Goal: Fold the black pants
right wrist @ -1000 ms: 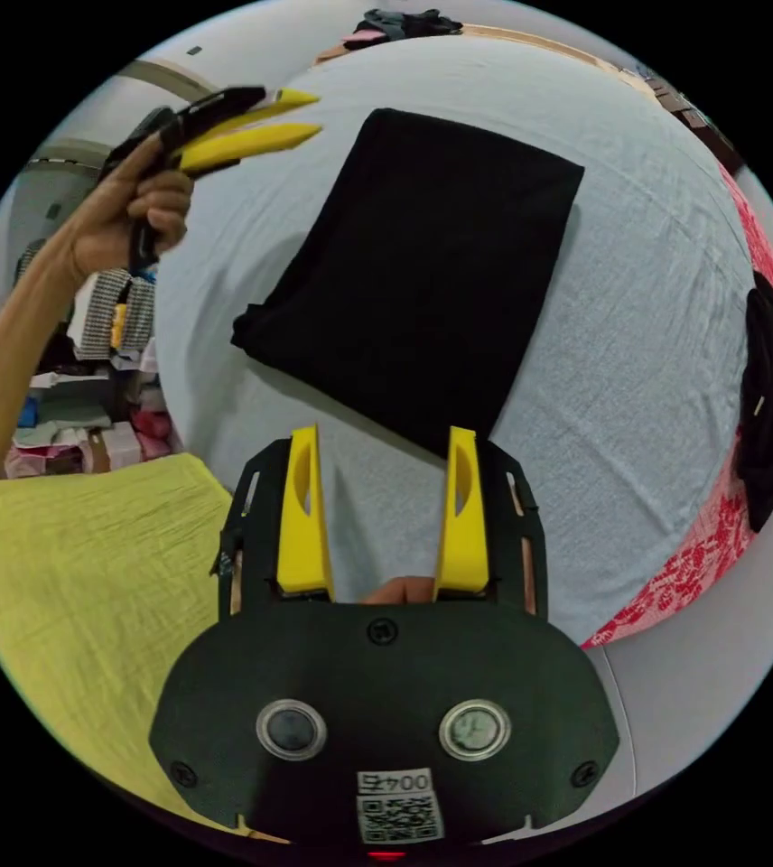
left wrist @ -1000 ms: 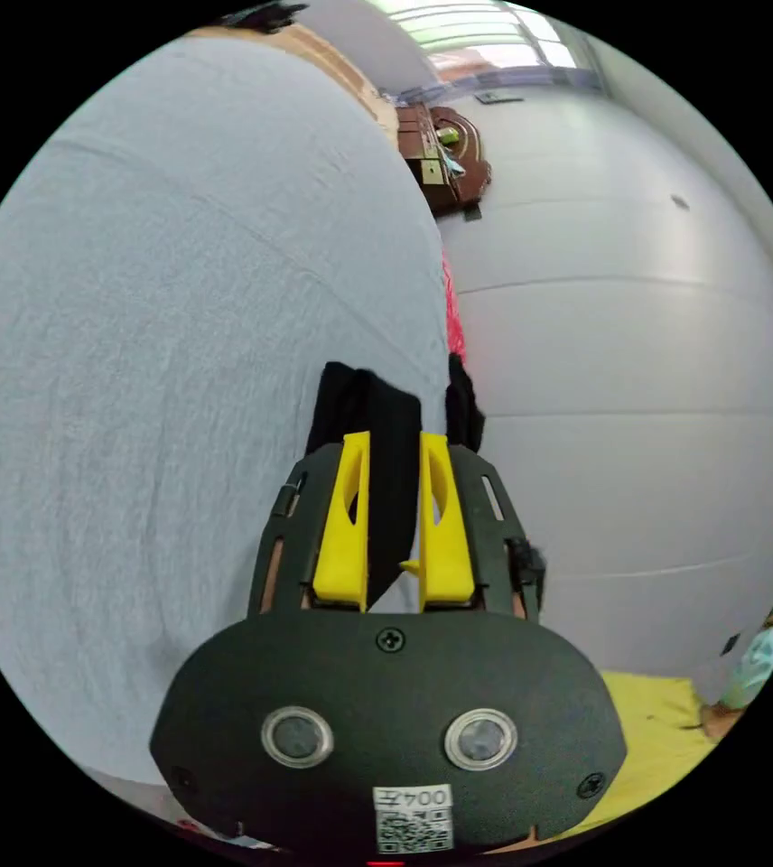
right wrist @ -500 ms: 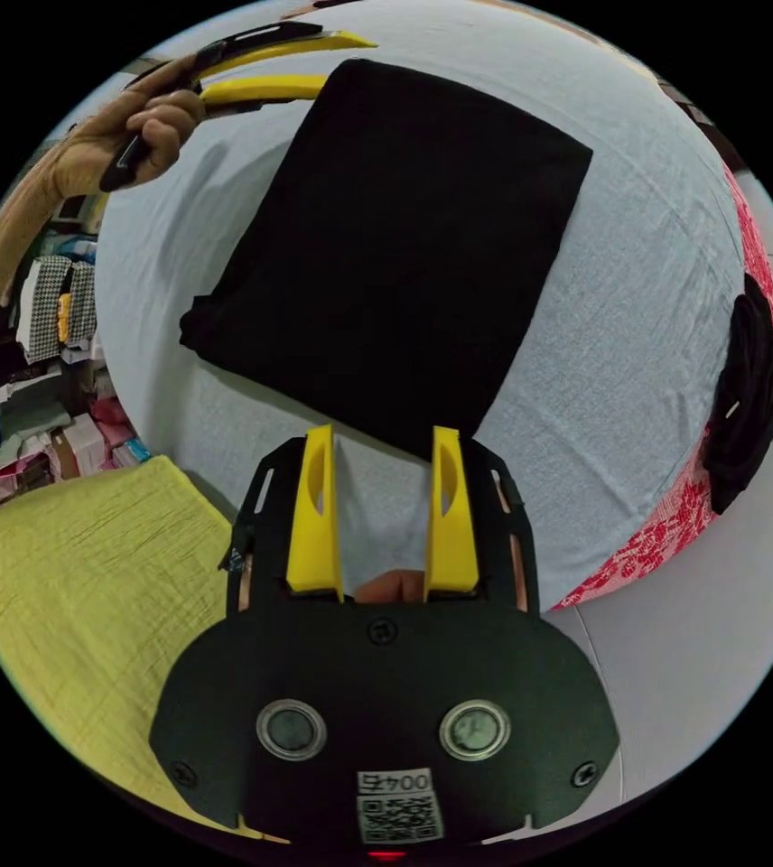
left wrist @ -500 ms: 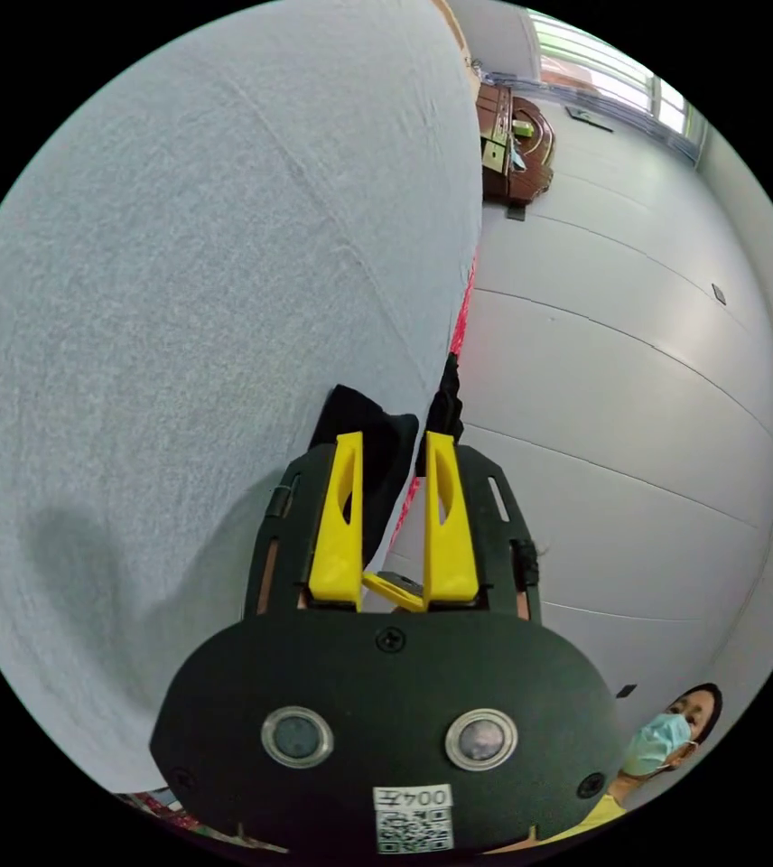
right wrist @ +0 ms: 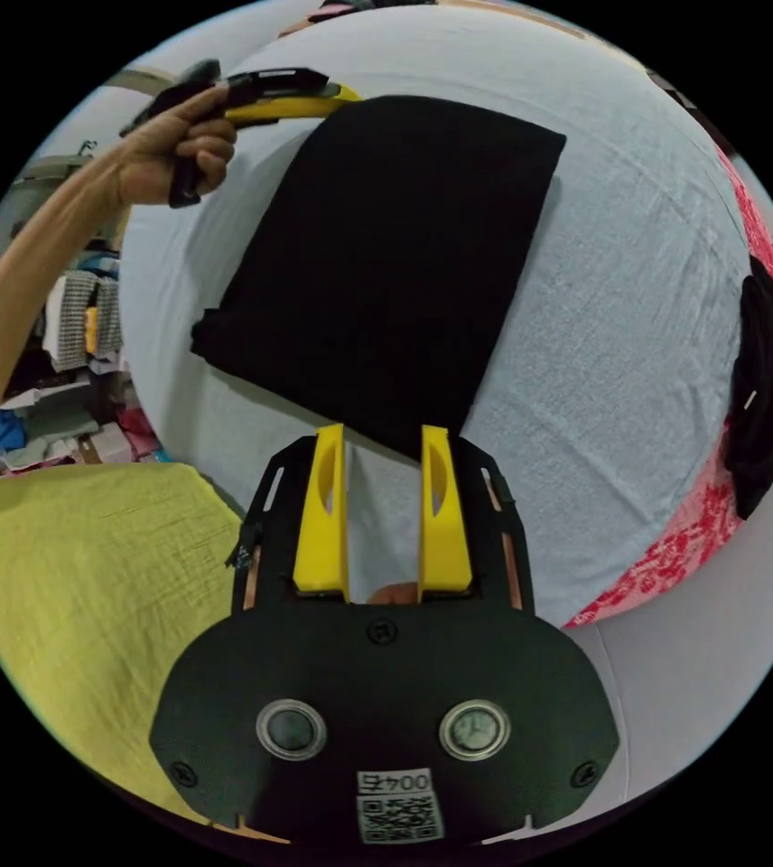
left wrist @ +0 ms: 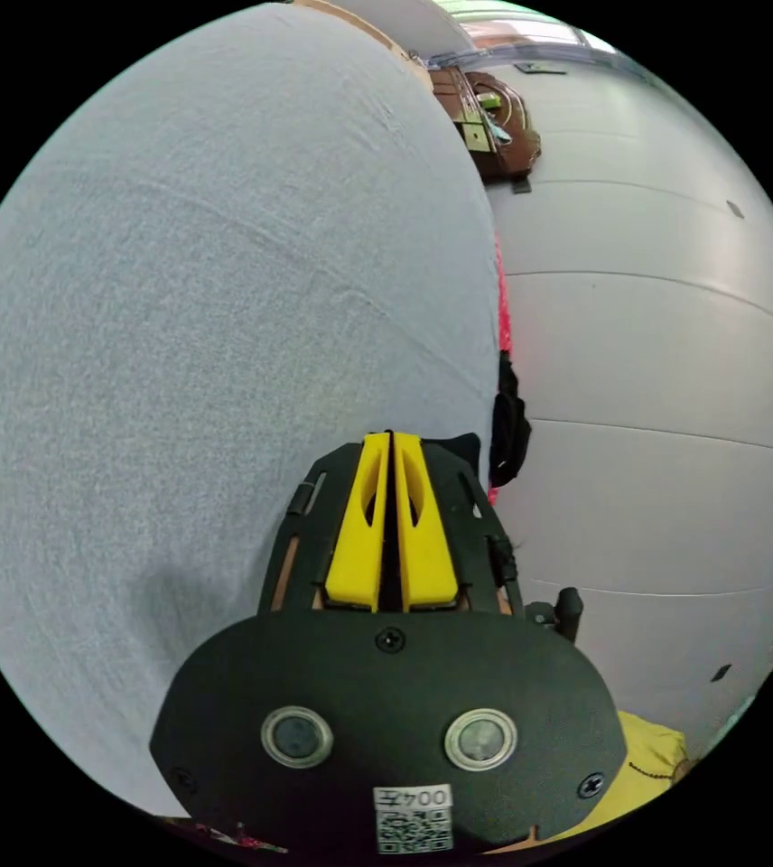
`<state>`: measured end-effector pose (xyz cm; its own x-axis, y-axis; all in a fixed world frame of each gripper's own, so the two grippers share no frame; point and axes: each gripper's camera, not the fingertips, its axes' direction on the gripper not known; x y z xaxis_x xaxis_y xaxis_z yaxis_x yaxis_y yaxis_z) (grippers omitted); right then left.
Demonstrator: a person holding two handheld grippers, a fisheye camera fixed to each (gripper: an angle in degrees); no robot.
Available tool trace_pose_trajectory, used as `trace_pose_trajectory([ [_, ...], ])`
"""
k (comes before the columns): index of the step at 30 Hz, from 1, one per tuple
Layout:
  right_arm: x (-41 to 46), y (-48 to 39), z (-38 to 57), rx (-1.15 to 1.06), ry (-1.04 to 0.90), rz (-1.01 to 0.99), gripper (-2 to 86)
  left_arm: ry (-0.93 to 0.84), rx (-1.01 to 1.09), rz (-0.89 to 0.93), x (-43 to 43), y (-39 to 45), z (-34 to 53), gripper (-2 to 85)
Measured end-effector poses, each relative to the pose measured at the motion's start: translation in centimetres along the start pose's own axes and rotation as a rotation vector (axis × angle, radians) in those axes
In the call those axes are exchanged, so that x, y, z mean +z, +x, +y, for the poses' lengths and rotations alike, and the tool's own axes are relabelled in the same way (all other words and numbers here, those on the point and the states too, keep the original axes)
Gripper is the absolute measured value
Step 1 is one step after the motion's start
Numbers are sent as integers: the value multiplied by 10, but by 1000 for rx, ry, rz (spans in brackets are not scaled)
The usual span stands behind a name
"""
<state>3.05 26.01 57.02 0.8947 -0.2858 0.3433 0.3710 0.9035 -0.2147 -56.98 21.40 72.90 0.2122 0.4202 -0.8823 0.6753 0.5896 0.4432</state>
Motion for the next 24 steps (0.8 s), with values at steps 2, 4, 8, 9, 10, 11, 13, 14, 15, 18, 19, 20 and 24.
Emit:
trace_pose_trajectory([
  [2, -16, 13, 22, 42, 106, -131, 141, 5, -21, 67, -2, -5, 5, 17],
  [4, -32, 22, 41, 94, 214, -138, 142, 43, -51, 72, -9, -9, 12, 19],
  [8, -68, 37, 57, 140, 390, -127, 135, 165, -83, 37, -23, -7, 38, 15],
  [9, -72, 38, 55, 138, 400, -119, 134, 169, -30, -2, -18, 5, 46, 12],
  [10, -78, 38, 49, 125, 415, -103, 135, 170, 5, -21, -14, 13, 50, 11],
  [11, -83, 37, 40, 110, 412, -90, 135, 169, 86, -48, -1, 30, 59, 7],
  [13, -90, 35, 26, 90, 411, -65, 135, 166, 215, -101, 23, 57, 72, 4],
  [14, -95, 34, 17, 83, 414, -53, 135, 152, 301, -188, 42, 74, 80, 3],
  [15, -98, 34, 13, 80, 418, -50, 134, 161, 384, -296, 60, 90, 87, 3],
  [18, -112, 33, -3, 52, 451, -52, 130, 163, 535, -442, 102, 114, 101, 2],
  [19, -116, 34, -10, 46, 454, -51, 129, 150, 548, -467, 111, 116, 103, 2],
  [20, -115, 35, -16, 40, 437, -53, 128, 118, 562, -528, 127, 117, 105, 2],
  [24, -98, 43, -29, 47, 331, -26, 108, 52, 591, -706, 171, 111, 114, 1],
])
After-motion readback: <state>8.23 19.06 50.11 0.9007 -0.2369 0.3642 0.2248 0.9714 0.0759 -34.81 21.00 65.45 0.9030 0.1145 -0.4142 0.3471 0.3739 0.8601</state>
